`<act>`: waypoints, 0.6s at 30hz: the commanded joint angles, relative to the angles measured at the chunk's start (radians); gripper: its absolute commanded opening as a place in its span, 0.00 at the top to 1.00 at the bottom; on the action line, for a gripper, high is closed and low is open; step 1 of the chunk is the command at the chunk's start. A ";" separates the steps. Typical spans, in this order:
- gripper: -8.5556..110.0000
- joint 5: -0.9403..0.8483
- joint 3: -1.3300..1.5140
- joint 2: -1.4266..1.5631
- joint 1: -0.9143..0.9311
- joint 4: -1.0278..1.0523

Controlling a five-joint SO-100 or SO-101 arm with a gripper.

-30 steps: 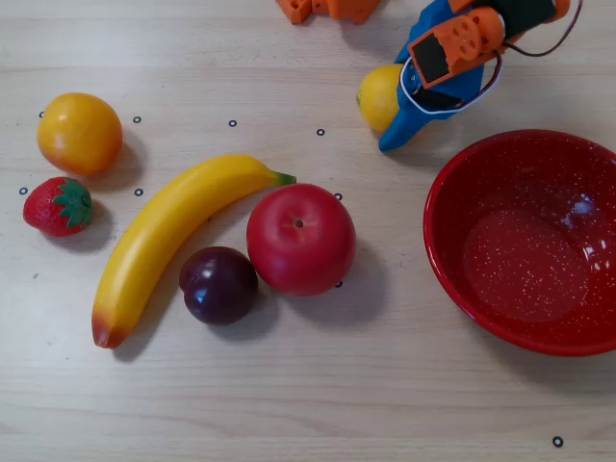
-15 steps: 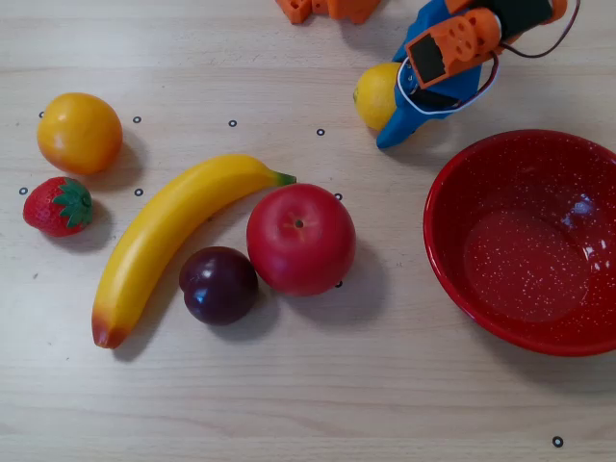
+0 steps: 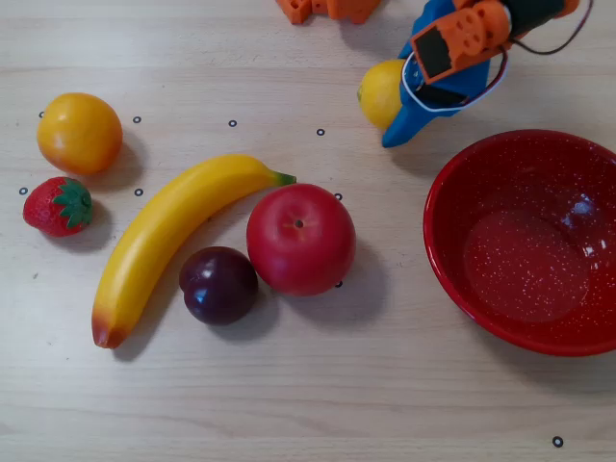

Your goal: Put the lemon in the red bowl.

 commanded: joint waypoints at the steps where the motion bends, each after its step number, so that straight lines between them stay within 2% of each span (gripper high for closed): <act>1: 0.93 0.003 -0.126 0.130 -0.046 0.072; 8: 0.93 0.038 -0.272 0.218 -0.054 0.140; 18: 0.93 0.258 -0.632 0.264 0.005 0.121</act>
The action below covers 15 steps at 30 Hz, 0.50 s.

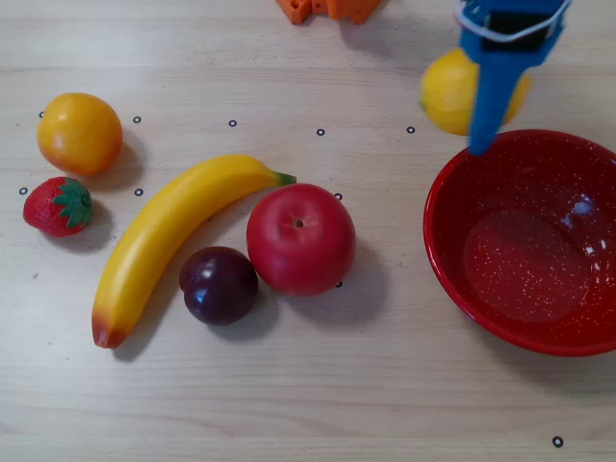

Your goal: Put the lemon in the red bowl.

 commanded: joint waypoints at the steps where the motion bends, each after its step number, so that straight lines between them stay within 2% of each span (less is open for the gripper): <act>1: 0.93 0.097 -0.173 0.121 0.009 0.057; 7: 0.93 0.235 -0.236 0.110 0.038 -0.164; 15: 0.93 0.405 -0.043 0.067 0.032 -0.663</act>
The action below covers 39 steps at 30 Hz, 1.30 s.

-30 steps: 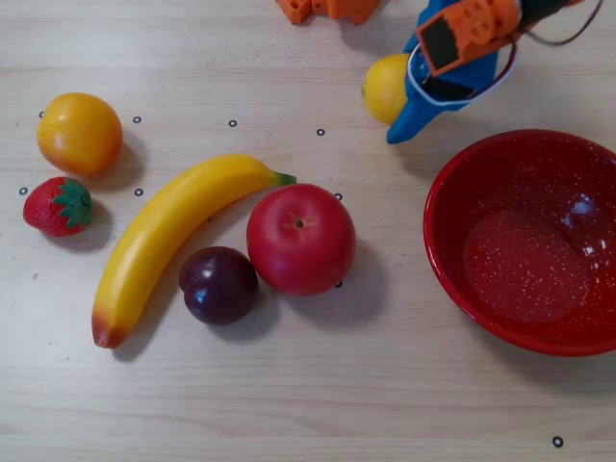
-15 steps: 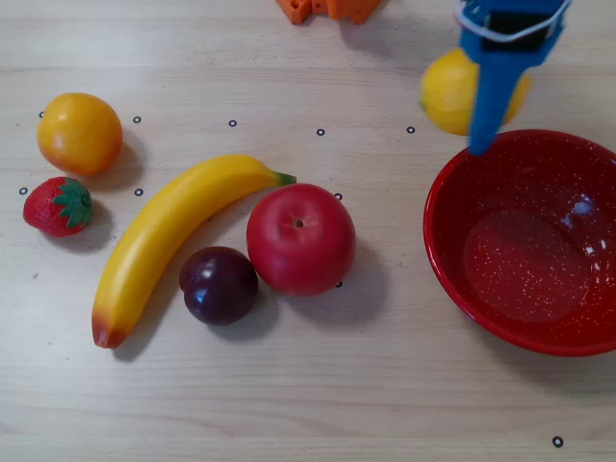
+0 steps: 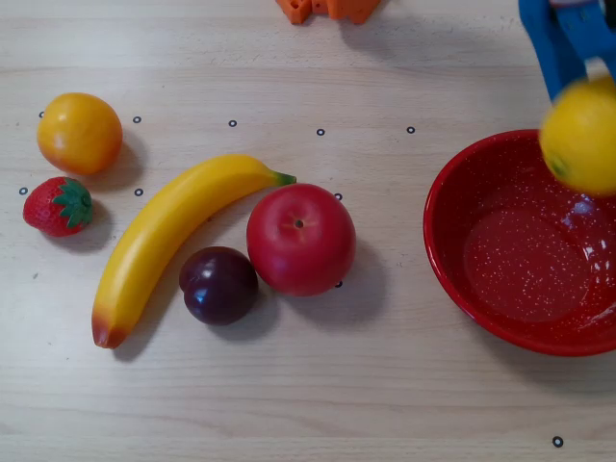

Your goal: Put the lemon in the red bowl.

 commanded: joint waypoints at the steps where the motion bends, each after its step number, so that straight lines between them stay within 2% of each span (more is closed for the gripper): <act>1: 0.93 0.069 -0.012 0.061 0.025 -0.100; 19: 0.93 0.137 0.316 -0.077 0.028 -0.345; 26: 0.92 0.143 0.330 -0.158 0.028 -0.380; 27: 0.88 0.147 0.328 -0.169 0.028 -0.380; 31: 0.58 0.160 0.310 -0.196 0.028 -0.356; 34: 0.52 0.143 0.259 -0.199 0.031 -0.305; 39: 0.51 0.060 0.063 -0.175 0.034 -0.150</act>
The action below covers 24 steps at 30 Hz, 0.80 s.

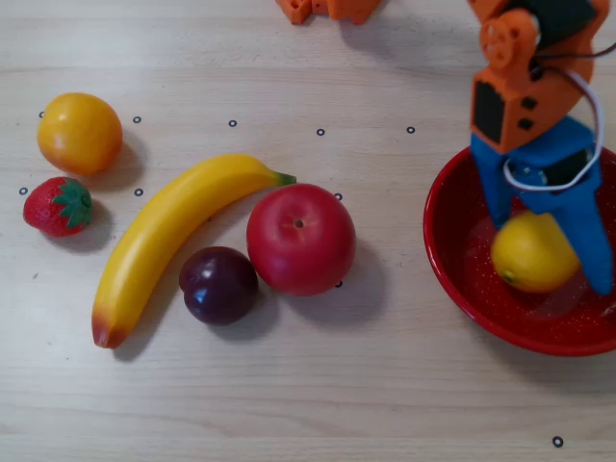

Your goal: Put the lemon in the red bowl.

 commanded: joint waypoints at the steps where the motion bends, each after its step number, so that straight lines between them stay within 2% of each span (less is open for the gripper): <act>1: 0.52 -0.058 -0.210 0.098 0.032 0.058; 7: 0.69 -0.117 -0.419 0.216 -0.003 0.247; 15: 0.93 -0.204 -0.265 0.485 -0.114 0.354; 24: 0.93 -0.202 0.244 0.899 -0.255 0.281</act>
